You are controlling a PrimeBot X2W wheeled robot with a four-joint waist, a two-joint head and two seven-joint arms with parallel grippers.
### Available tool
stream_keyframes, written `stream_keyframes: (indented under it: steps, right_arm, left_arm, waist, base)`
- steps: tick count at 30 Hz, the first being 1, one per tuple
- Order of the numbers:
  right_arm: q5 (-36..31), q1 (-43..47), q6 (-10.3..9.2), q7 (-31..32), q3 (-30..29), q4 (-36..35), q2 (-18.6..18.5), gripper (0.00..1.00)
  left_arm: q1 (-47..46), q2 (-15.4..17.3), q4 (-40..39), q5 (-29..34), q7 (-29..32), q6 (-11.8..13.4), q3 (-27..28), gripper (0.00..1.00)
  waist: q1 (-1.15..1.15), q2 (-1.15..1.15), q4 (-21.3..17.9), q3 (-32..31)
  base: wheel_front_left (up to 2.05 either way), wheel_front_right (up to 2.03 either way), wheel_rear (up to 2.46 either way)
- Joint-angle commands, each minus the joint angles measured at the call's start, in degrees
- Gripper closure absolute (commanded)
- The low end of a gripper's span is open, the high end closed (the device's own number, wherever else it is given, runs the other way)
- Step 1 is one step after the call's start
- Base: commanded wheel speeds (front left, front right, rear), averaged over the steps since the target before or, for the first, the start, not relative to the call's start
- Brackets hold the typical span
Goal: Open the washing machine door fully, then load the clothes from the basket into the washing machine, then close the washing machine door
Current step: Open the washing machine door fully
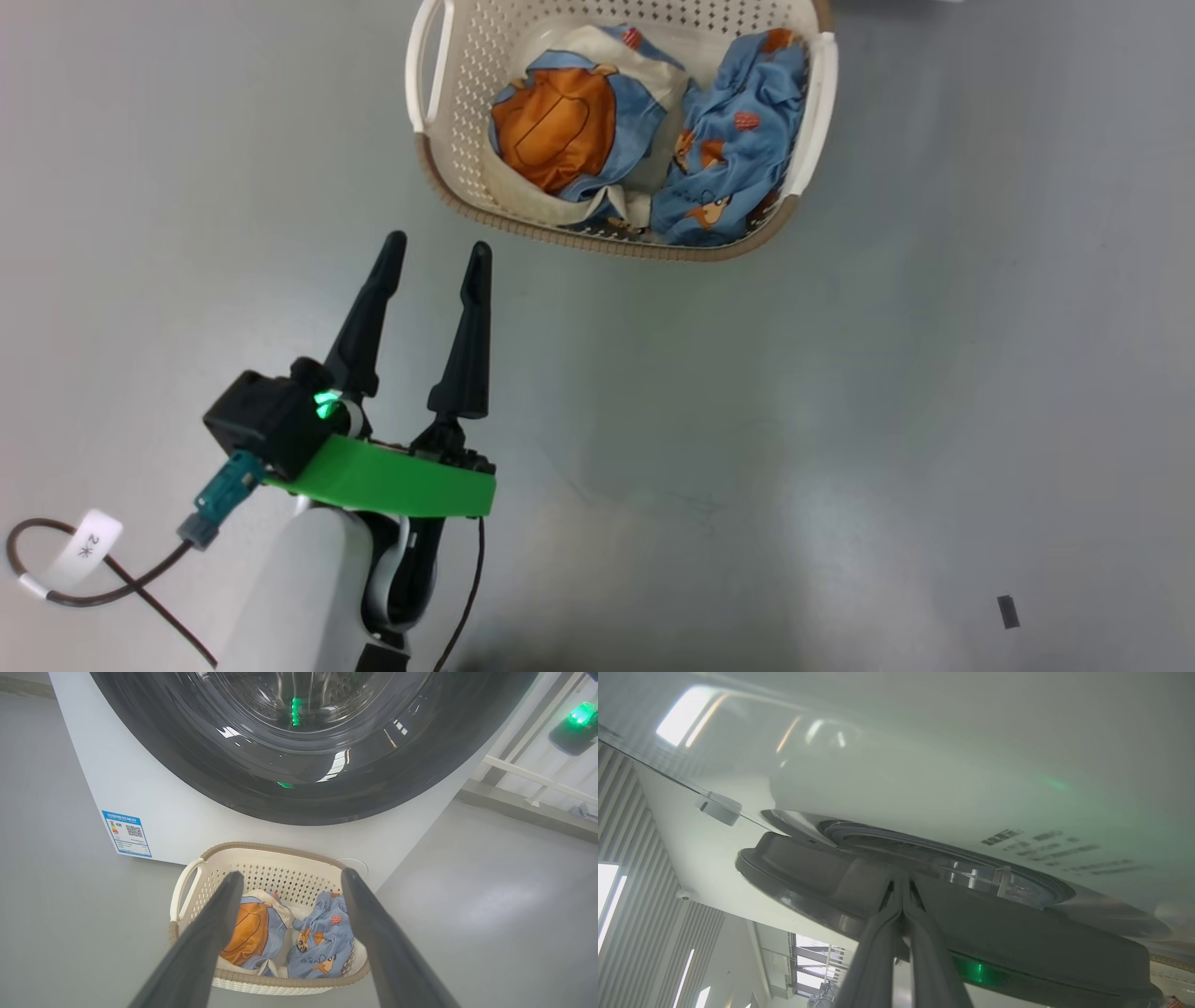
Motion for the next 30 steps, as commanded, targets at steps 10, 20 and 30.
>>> stream_keyframes:
  steps: [10,20,30]
  right_arm:
    - [-3.7,-5.7,0.32,1.1,1.3,0.5,1.3,1.00]
    - [-4.2,-6.1,0.32,2.5,2.6,1.1,2.0,1.00]
    - [-3.8,-1.8,0.32,4.2,4.0,0.3,3.5,1.00]
  left_arm:
    - [-0.7,0.9,-2.8,-1.9,-0.4,1.1,0.0,0.00]
    - [-1.4,0.9,-2.8,-3.0,-0.4,1.5,-0.4,0.00]
    - [-0.1,0.9,-2.8,-2.0,-0.4,1.5,0.9,0.00]
  waist:
    - [0.00,0.00,2.1,2.8]
    - [0.00,0.00,2.7,2.8]
    - [0.00,0.00,1.9,-0.7]
  base:
    - [0.00,0.00,0.00]
    - [0.00,0.00,0.00]
    - [0.00,0.00,0.00]
